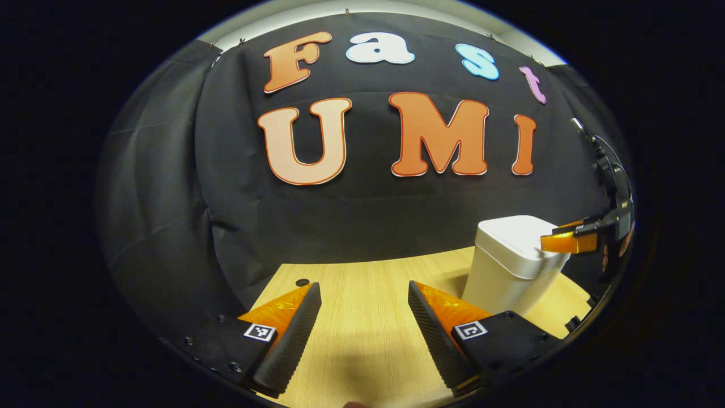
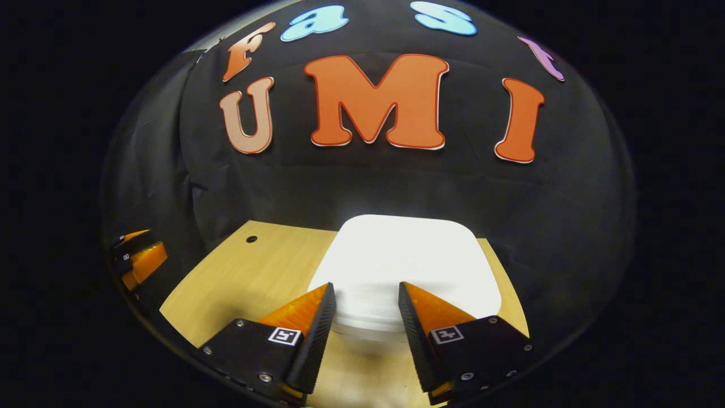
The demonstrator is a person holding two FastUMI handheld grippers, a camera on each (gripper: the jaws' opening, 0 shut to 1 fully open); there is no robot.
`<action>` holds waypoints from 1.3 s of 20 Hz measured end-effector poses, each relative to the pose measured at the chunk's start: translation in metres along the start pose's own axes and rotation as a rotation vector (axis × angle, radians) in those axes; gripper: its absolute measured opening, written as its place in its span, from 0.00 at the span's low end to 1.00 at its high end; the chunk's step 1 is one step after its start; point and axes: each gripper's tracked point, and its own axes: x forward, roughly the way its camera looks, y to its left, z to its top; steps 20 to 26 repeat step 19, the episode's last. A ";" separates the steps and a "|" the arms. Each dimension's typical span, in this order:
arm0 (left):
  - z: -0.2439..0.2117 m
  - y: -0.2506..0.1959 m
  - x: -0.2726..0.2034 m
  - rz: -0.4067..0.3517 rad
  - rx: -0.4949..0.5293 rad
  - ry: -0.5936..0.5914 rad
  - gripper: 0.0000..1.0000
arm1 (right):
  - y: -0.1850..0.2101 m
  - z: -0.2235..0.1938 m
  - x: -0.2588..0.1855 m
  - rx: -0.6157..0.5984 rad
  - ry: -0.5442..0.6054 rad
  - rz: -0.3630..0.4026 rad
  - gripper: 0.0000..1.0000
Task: Press the lid of the desktop garbage bin to open it, pick up the crumpled paper on the desktop and throw it into the bin, then pick up the pop can on the desktop and drop it into the bin, and finally close the garbage bin lid.
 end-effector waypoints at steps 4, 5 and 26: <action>0.026 0.009 -0.003 0.020 -0.012 -0.054 0.98 | 0.020 0.016 -0.002 -0.041 -0.104 0.011 0.69; 0.032 0.011 -0.005 0.030 -0.006 -0.073 0.98 | 0.026 0.020 -0.004 -0.047 -0.134 0.016 0.68; 0.060 0.009 -0.022 0.045 -0.020 -0.273 0.96 | 0.082 0.029 -0.018 -0.067 -0.284 0.066 0.97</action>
